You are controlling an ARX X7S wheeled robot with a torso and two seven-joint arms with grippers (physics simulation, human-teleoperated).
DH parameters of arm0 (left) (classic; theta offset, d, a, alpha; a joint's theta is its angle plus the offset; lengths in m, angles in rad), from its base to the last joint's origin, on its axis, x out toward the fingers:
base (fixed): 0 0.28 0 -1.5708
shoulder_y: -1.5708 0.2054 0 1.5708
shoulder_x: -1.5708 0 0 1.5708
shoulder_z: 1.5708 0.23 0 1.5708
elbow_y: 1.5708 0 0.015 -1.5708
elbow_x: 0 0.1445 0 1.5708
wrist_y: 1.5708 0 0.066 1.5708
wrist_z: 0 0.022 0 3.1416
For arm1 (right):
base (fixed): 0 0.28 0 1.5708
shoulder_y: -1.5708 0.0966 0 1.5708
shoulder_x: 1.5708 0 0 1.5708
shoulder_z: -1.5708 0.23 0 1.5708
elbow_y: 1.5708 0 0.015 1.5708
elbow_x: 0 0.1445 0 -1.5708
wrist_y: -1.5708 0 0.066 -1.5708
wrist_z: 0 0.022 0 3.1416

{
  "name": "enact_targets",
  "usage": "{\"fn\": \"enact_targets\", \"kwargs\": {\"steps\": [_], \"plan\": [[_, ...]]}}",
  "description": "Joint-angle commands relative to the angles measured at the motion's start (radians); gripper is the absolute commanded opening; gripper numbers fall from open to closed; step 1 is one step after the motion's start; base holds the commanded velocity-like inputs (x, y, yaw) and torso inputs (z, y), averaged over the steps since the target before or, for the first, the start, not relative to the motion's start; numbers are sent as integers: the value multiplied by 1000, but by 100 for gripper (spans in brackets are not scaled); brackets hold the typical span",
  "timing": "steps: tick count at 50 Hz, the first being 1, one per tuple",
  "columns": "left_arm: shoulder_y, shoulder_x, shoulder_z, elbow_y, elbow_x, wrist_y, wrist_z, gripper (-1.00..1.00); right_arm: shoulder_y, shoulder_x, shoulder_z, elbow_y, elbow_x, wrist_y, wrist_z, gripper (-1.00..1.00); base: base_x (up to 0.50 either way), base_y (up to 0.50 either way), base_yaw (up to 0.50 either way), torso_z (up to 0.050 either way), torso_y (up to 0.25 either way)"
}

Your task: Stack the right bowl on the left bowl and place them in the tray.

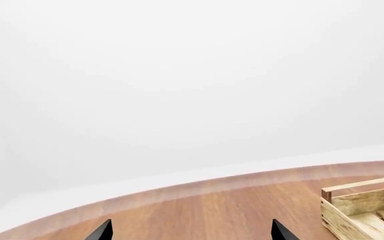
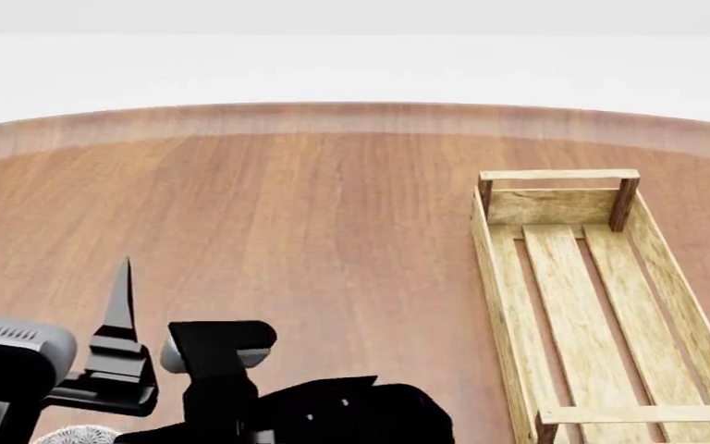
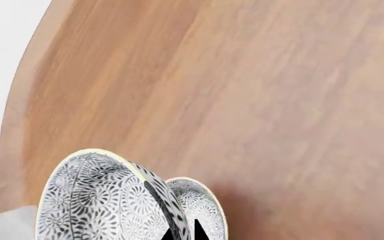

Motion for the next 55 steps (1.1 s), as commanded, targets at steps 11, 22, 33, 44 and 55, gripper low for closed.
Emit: {"fn": "enact_targets", "kwargs": {"steps": [11, 22, 33, 44, 55], "plan": [[23, 7, -28, 33, 8, -2, 12, 100, 133, -35, -569, -80, 329, -245, -111, -100, 0, 0, 0, 0, 0], [28, 5, -25, 20, 6, 14, 11, 100, 129, -35, -564, -63, 322, -257, -104, -100, 0, 0, 0, 0, 0], [23, 5, -17, 9, 4, 19, 9, 100, 152, -31, -543, -54, 336, -342, -100, -100, 0, 0, 0, 0, 0], [20, 7, -25, 7, -17, 16, 14, 100, 144, -33, -555, -45, 331, -354, -117, -100, 0, 0, 0, 0, 1], [27, 1, -22, 3, -14, 33, 11, 100, 143, -30, -539, -22, 343, -384, -112, -100, 0, 0, 0, 0, 0]]}}
